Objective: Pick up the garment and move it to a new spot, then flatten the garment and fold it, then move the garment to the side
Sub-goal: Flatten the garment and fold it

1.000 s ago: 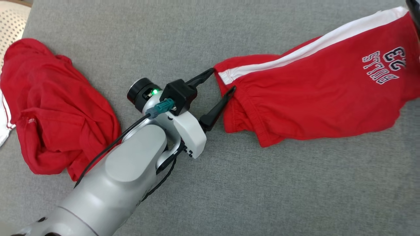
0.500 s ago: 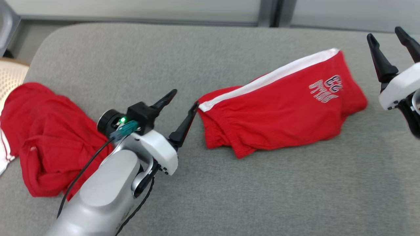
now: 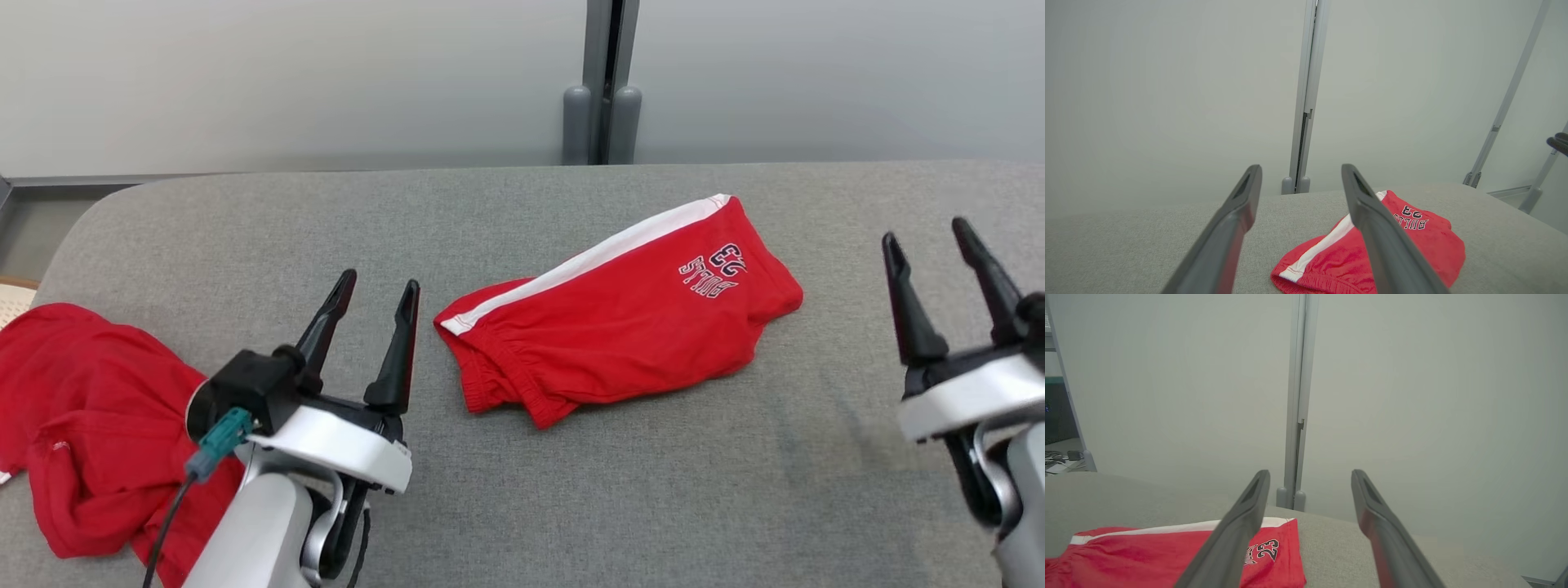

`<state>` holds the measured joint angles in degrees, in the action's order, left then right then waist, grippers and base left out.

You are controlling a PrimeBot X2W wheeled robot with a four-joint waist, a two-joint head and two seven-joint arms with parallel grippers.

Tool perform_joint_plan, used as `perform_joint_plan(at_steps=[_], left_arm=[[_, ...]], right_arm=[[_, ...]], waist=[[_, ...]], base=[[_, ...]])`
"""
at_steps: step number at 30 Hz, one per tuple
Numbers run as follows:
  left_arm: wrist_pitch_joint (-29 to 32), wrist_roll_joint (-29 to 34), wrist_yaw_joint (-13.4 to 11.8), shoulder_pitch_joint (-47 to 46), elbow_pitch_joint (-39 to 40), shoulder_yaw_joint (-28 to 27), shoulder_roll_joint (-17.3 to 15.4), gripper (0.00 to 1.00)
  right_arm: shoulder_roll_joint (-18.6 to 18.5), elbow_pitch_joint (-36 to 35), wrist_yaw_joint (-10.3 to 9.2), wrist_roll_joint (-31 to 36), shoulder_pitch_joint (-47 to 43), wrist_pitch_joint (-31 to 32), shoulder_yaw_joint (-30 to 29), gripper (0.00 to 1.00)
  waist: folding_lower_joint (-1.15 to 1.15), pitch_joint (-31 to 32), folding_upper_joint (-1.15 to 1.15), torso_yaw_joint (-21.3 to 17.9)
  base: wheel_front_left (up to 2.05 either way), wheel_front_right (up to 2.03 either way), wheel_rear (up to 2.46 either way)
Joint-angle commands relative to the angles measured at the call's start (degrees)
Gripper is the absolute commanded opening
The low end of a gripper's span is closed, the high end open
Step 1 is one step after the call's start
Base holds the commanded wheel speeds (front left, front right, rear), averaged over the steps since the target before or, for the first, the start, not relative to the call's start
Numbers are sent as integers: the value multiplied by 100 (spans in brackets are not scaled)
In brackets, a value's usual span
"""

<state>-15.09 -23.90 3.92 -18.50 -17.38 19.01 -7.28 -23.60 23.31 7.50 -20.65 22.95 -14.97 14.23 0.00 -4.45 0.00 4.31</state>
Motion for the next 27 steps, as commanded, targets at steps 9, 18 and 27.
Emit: perform_joint_plan(at_steps=[9, 18, 27], left_arm=[[-10, 621, 224, 1173, 533, -777, 393, 100], [-10, 572, 290, 1234, 583, -534, 425, 100], [-10, 532, 252, 1048, 479, -306, 426, 100]], right_arm=[[1068, -1026, -2, 981, -1748, -31, -1097, 100], [1293, -988, -2, 1037, -2001, -32, -1373, 100], [1283, -249, -1, -226, -1584, 465, -1349, 100]], waist=[[0, 209, 0, -49], [0, 40, 0, 153], [0, -168, 0, 517]], base=[[0, 0, 0], [0, 0, 0], [0, 0, 0]])
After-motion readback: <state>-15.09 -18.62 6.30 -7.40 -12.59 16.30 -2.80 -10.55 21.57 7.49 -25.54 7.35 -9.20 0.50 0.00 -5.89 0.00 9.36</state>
